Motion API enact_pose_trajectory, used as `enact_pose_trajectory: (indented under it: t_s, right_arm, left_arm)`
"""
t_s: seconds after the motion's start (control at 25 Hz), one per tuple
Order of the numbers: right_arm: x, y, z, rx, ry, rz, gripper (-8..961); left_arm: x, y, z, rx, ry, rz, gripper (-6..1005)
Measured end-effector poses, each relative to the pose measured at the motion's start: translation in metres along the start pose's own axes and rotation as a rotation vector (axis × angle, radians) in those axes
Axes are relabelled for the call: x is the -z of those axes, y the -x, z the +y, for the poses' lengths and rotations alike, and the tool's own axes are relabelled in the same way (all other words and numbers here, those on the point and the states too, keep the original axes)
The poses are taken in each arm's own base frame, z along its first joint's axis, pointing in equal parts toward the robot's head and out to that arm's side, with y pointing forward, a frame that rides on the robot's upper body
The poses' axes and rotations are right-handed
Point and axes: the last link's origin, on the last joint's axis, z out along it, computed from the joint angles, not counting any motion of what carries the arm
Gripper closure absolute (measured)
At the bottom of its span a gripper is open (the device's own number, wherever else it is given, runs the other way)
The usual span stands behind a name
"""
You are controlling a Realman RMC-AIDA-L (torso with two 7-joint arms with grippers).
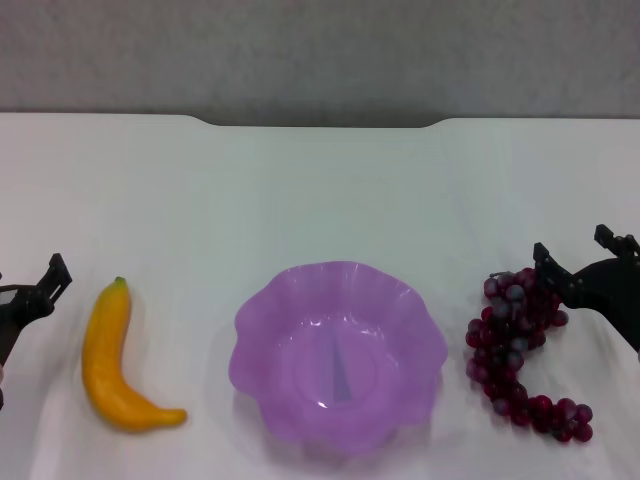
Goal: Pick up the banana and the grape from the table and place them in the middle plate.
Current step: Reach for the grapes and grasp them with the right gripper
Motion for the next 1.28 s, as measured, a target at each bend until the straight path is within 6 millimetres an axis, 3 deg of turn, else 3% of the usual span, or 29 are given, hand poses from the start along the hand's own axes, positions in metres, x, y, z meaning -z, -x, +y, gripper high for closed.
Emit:
enact_pose_trajectory:
  t_s: [0.48, 0.68, 0.8, 1.0, 1.28]
  right_arm:
    - [-0.001, -0.001, 0.000, -0.001, 0.000, 0.008, 63]
    - [-0.007, 0.009, 0.010, -0.053, 0.026, -0.006, 64]
    - [-0.008, 0.018, 0.010, -0.082, 0.031, -0.011, 64]
    - [-0.007, 0.044, -0.009, -0.153, 0.012, 0.076, 65]
    - [-0.009, 0.086, -0.015, -0.218, -0.036, 0.408, 66]
  left_arm:
    - [-0.001, -0.001, 0.001, 0.000, 0.004, 0.001, 106]
    - [0.002, 0.002, -0.003, -0.003, -0.007, -0.006, 106]
    - [0.004, 0.004, -0.007, -0.004, -0.017, -0.012, 106]
    - [0.005, 0.005, -0.010, -0.005, -0.023, -0.016, 106]
    - [0.005, 0.005, -0.011, -0.010, -0.026, -0.018, 106]
